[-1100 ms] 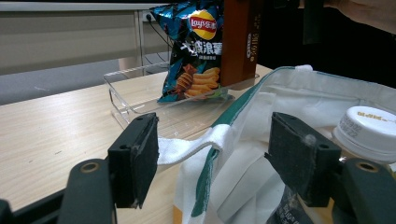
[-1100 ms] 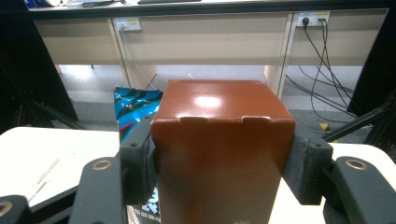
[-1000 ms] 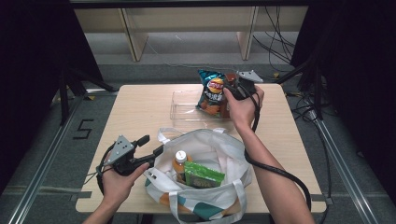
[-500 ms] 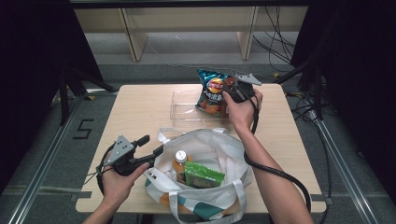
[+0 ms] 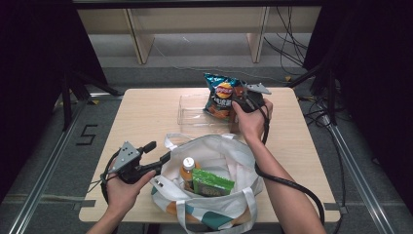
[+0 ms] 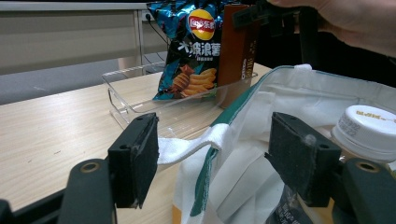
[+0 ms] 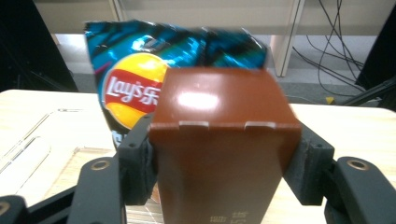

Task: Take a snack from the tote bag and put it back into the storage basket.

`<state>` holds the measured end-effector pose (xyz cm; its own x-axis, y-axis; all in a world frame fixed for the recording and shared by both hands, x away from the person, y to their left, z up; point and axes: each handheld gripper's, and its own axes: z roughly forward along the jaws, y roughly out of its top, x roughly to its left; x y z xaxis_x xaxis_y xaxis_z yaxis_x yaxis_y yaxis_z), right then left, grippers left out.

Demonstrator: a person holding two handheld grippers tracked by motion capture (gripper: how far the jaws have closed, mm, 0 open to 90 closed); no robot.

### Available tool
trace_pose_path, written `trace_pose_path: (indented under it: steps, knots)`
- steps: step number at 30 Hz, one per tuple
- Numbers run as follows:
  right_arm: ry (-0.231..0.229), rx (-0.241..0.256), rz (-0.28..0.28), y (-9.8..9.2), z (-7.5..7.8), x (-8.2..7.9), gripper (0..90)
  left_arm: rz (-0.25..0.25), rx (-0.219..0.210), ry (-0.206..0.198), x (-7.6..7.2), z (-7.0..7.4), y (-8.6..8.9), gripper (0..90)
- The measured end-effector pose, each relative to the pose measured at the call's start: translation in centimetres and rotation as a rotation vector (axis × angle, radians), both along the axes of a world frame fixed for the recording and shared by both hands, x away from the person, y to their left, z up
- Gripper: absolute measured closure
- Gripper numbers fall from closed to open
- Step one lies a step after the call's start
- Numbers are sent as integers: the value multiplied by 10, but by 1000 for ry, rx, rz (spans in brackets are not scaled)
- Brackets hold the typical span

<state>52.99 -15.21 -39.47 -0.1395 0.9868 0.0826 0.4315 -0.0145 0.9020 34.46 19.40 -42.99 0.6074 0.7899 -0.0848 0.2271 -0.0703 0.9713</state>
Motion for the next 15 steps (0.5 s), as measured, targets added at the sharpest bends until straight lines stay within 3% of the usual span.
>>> trace_pose_path:
  steps: [4,5,8,15]
  knots:
    - [11,2,-4,3,-1,-3,373,-1,-1,2,1,-1,0,329]
    - [-2,-34,26,-1,-2,-1,370,-1,-1,2,1,-1,0,329]
    - [13,-37,25,-1,-2,-1,358,-1,1,1,0,0,0,329]
    - [31,-35,58,-4,-5,-1,252,-8,-7,-1,1,-1,0,328]
